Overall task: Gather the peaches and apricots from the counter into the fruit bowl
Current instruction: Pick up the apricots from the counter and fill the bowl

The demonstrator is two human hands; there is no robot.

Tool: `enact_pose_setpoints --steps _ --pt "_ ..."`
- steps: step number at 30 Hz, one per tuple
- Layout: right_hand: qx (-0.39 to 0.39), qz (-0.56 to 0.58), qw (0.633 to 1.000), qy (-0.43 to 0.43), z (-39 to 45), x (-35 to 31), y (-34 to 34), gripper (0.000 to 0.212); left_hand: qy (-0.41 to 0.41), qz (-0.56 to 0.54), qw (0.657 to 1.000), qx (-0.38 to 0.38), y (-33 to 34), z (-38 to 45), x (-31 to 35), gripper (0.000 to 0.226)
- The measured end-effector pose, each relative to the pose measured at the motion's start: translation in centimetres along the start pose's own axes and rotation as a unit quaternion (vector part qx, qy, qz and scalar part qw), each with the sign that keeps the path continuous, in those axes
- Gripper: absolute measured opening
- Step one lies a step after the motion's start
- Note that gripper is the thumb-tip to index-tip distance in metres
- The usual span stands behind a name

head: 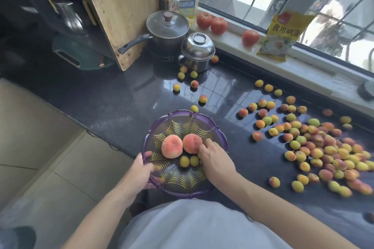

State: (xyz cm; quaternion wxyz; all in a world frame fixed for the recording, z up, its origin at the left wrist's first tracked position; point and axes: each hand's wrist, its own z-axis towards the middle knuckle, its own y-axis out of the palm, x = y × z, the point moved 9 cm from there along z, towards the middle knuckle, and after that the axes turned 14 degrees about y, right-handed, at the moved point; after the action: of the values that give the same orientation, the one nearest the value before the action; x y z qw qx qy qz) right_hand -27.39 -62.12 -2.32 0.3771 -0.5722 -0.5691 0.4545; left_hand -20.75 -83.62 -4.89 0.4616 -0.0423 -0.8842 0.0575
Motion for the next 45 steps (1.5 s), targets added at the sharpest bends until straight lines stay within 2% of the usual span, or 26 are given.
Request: enact_pose_setpoints --steps 7,9,13,15,17,21,25,28,30,32,34,37,40,42,45 --pt "-0.014 0.029 0.999 -0.002 -0.5 0.6 -1.4 0.016 -0.005 0.01 1.0 -0.002 -0.3 0.0 -0.2 0.038" --pt "0.013 0.065 0.998 0.016 -0.7 2.2 -3.2 0.02 -0.01 0.005 1.0 0.007 -0.8 0.3 -0.5 0.036" --pt "0.08 0.14 0.984 0.075 0.4 6.0 -7.9 0.013 -0.005 -0.004 0.999 0.033 -1.6 1.0 -0.5 0.034" --pt "0.104 0.145 0.98 0.089 2.6 6.5 -9.6 0.007 0.002 -0.002 1.0 0.028 -1.3 1.0 -0.2 0.039" --pt "0.11 0.14 0.98 0.087 5.7 5.5 -10.5 0.012 0.004 -0.003 1.0 0.024 -1.0 0.9 0.0 0.042" --pt "0.006 0.127 0.989 0.079 13.1 0.9 -9.4 0.023 -0.009 -0.008 1.0 0.019 -1.1 0.7 0.0 0.043" --pt "-0.102 0.06 0.988 0.099 17.8 -1.8 -6.9 0.028 0.001 -0.004 1.0 0.011 -1.6 1.3 0.1 0.03" --pt "-0.133 -0.002 0.987 0.094 18.9 -2.4 -5.0 0.021 0.028 -0.002 1.0 0.007 -2.3 2.4 1.0 0.027" --pt "-0.137 0.02 0.985 0.098 19.1 -2.1 -4.2 0.024 0.039 0.009 0.999 -0.003 -2.6 3.5 1.5 0.028" --pt "-0.115 0.109 0.98 0.119 18.8 -1.0 -4.9 0.026 0.046 0.021 0.999 -0.015 -2.7 4.5 2.0 0.029" --pt "-0.053 0.218 0.963 0.149 17.7 1.0 -7.4 0.027 0.059 0.019 0.998 -0.031 -2.3 5.8 2.6 0.034" --pt "0.049 0.272 0.953 0.12 13.8 3.1 -11.7 0.025 0.092 -0.017 0.994 -0.052 -1.5 8.0 3.7 0.05" --pt "0.023 0.218 0.975 0.03 8.4 2.1 -12.5 0.026 0.123 -0.032 0.989 -0.079 -0.7 9.5 5.3 0.075" --pt "-0.001 0.111 0.994 -0.019 5.7 1.0 -10.6 0.032 0.138 -0.048 0.984 -0.105 -0.3 10.3 6.1 0.08" --pt "0.037 -0.082 0.991 -0.104 3.8 -0.1 -6.5 0.026 0.161 -0.124 0.969 -0.142 0.6 11.8 6.2 0.079"
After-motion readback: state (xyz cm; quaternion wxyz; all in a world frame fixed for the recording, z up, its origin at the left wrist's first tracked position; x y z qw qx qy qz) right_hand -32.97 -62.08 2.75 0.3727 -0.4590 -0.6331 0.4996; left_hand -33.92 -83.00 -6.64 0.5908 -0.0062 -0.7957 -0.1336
